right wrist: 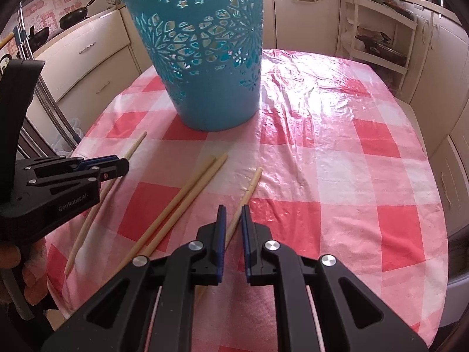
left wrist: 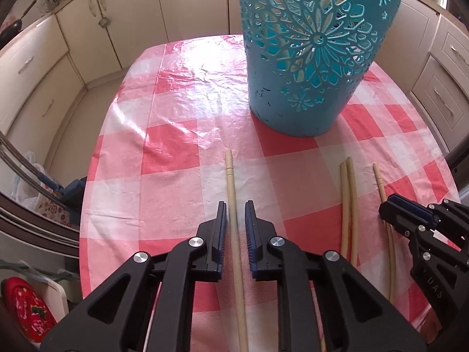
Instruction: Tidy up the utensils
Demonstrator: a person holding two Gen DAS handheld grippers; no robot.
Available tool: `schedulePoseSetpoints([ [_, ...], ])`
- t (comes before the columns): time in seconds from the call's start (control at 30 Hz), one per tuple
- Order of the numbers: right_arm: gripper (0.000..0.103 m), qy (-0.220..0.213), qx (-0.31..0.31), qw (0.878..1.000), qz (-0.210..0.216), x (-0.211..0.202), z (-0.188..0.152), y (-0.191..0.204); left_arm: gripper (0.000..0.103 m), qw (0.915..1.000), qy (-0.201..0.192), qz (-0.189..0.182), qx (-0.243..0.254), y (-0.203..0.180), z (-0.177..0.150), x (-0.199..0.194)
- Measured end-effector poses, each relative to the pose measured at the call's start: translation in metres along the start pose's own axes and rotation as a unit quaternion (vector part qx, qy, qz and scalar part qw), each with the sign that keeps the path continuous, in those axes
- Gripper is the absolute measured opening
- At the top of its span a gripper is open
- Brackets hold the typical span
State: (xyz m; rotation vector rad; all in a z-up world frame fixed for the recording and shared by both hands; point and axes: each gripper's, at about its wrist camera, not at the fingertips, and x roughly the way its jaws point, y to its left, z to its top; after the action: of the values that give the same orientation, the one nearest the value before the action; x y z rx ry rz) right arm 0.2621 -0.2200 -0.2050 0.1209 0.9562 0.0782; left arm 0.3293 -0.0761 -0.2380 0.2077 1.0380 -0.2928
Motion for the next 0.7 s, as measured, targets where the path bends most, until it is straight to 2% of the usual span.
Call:
schedulePoseSetpoints([
  [0.03, 0.011, 0.0, -0.005, 1.0, -0.002, 0.0003, 0.0002, 0.0012, 0.011, 1.0, 0.001, -0.004, 0.001, 0.0008, 0.0005, 0.0],
  [0.07, 0.011, 0.001, -0.011, 1.0, -0.002, 0.0002, -0.0002, 0.003, 0.005, 0.9999, 0.002, -0.011, -0.003, 0.0021, 0.0009, 0.0001],
  [0.23, 0.01, 0.006, -0.02, 1.0, 0.002, -0.0011, -0.0019, 0.0045, 0.005, 0.9999, 0.005, -0.014, -0.008, 0.0044, -0.0002, -0.0002],
  [0.4, 0.011, 0.003, -0.007, 1.0, -0.001, 0.0013, 0.0012, 0.0028, 0.008, 0.9999, 0.001, 0.007, 0.009, -0.0028, -0.0007, 0.0005],
  [0.53, 0.01, 0.005, -0.022, 1.0, -0.003, 0.0011, 0.0011, 0.0074, 0.005, 1.0, 0.004, -0.007, 0.003, 0.0005, 0.0003, 0.0001],
  [0.7, 0.01, 0.004, -0.019, 1.0, -0.006, 0.0018, 0.0012, 0.0073, 0.005, 1.0, 0.004, -0.003, 0.007, -0.0014, -0.0001, -0.0004],
])
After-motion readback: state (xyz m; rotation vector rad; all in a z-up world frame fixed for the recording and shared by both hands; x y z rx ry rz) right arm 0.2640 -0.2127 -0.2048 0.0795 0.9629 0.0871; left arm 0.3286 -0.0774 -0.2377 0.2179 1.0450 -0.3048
